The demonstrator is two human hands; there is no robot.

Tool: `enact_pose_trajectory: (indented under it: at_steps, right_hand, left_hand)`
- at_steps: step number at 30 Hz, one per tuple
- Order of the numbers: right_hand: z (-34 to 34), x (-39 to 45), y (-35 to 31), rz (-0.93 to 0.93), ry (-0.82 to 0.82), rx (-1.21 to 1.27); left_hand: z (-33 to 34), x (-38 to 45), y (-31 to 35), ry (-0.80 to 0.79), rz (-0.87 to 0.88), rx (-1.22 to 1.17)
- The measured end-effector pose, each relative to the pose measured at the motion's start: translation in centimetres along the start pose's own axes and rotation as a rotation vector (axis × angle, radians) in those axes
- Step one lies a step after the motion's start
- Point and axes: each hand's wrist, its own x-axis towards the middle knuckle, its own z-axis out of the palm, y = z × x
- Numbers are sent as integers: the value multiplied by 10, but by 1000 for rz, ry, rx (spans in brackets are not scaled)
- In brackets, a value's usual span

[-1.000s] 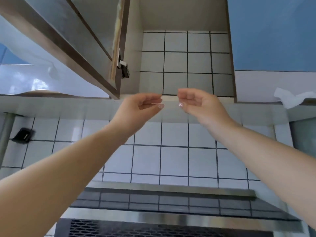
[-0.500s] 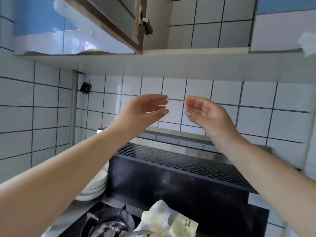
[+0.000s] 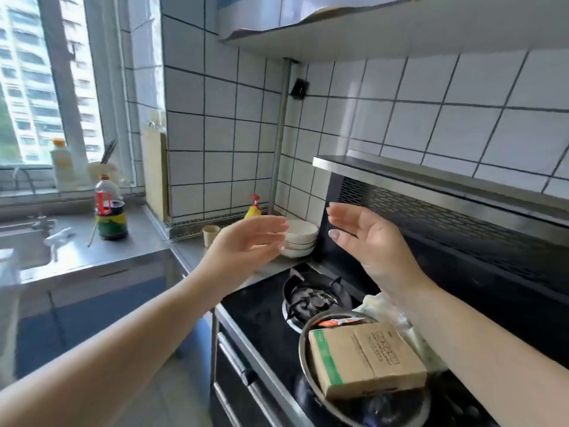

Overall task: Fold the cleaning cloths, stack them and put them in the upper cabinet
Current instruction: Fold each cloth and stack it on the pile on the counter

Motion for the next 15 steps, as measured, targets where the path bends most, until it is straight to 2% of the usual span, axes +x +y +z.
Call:
enact_pose_trajectory:
  at_steps: [8,15]
  right_hand:
    - [165,-13,1,38,-345,115]
    - [321,-48,-33,18,-606,218]
  left_hand:
    - [-133,-113,-25,295,-135,112]
    - [-245,-223,0,537,-178,223]
